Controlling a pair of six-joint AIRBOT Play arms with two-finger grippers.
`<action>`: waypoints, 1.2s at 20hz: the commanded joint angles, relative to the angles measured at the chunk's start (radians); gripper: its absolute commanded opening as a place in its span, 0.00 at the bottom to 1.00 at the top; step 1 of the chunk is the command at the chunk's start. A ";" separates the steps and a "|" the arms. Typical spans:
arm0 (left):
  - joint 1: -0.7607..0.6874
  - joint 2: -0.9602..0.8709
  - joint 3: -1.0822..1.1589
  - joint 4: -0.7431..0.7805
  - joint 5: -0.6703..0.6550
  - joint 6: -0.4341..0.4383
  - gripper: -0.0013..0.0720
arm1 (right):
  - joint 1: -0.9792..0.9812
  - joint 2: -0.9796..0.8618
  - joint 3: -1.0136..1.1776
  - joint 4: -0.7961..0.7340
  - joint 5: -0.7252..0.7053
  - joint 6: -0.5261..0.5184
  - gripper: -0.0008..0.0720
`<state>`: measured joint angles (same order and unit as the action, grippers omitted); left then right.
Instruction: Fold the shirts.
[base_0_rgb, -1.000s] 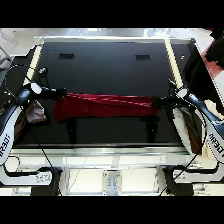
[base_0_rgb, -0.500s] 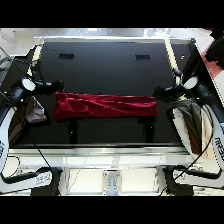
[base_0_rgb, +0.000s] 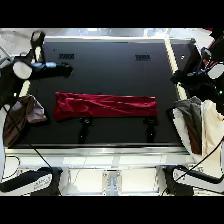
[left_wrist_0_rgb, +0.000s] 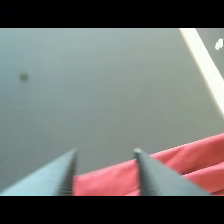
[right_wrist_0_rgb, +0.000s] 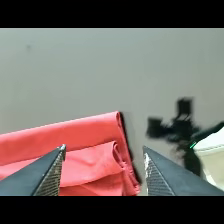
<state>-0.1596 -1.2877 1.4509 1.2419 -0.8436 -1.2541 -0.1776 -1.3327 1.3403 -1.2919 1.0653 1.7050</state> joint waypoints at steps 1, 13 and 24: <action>-0.117 -0.132 0.259 0.147 -0.164 0.012 0.45 | -0.028 -0.113 -0.010 0.065 0.029 0.025 0.78; -0.245 -0.409 0.343 0.148 -0.359 0.011 0.53 | -0.030 -0.412 -0.010 0.264 0.174 -0.312 0.78; -0.244 -0.410 0.343 0.146 -0.373 -0.048 0.53 | -0.072 -0.442 -0.017 0.308 0.187 -0.379 0.78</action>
<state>-0.4026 -1.6966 1.7931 1.3895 -1.2049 -1.2873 -0.2417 -1.7695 1.3220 -0.9318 1.2407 1.3300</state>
